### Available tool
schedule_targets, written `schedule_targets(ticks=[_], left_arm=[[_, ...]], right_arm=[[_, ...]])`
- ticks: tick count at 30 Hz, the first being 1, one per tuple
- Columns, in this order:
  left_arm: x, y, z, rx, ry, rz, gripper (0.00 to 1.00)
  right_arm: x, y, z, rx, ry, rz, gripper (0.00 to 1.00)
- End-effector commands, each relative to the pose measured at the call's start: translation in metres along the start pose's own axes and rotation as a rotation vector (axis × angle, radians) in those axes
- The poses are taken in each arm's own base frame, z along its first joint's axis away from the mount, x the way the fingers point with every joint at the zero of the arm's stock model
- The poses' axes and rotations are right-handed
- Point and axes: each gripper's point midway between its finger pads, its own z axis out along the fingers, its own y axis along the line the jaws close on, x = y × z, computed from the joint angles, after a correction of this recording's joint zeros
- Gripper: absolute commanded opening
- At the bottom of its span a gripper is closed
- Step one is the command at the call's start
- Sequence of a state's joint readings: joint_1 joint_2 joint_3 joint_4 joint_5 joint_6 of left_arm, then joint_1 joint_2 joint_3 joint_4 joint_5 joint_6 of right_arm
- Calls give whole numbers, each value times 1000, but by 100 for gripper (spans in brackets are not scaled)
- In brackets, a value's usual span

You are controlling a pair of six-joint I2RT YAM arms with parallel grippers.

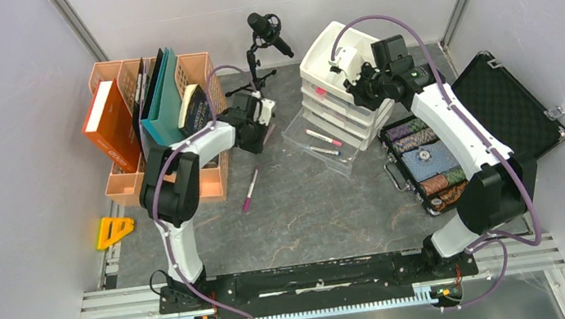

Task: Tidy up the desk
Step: Pick up the stationery from the center of the board, then place the stationery in the drawer.

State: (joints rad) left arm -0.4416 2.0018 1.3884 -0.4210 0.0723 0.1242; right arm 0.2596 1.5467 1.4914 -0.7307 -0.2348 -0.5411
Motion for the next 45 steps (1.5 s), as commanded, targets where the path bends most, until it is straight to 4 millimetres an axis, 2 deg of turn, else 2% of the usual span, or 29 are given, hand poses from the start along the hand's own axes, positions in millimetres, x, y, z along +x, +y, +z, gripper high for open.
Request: schedule_targets(ticks=[1, 4, 10, 15, 18, 25, 30, 36, 39, 42, 45], left_arm=[[-26, 25, -47, -60, -116, -7, 2], [-36, 26, -72, -53, -175, 49, 2], [-51, 4, -105, 26, -247, 278, 2], [-62, -25, -121, 55, -249, 543, 4], [-67, -49, -125, 50, -239, 748, 5], [-88, -108, -116, -3, -253, 1148, 7], [-107, -128, -93, -56, -228, 1333, 8], [-115, -136, -58, -107, -162, 1539, 12], [-120, -133, -46, -139, -134, 1564, 21], [-126, -132, -45, -159, -136, 1552, 35], [-135, -132, -53, -193, -185, 1510, 40]], right_arm=[[31, -11, -5, 46, 118, -16, 0], [32, -9, -5, 40, 119, -18, 0], [34, -7, -2, 28, 120, -15, 0], [32, -6, -2, 24, 115, -14, 0], [33, -7, -2, 27, 116, -13, 0], [35, -6, -1, 22, 122, -14, 0], [35, -7, -2, 26, 122, -20, 0], [37, -7, -3, 28, 128, -27, 0], [38, -7, -4, 30, 129, -28, 0], [38, -8, -5, 34, 130, -30, 0], [39, -10, -6, 40, 131, -32, 0]])
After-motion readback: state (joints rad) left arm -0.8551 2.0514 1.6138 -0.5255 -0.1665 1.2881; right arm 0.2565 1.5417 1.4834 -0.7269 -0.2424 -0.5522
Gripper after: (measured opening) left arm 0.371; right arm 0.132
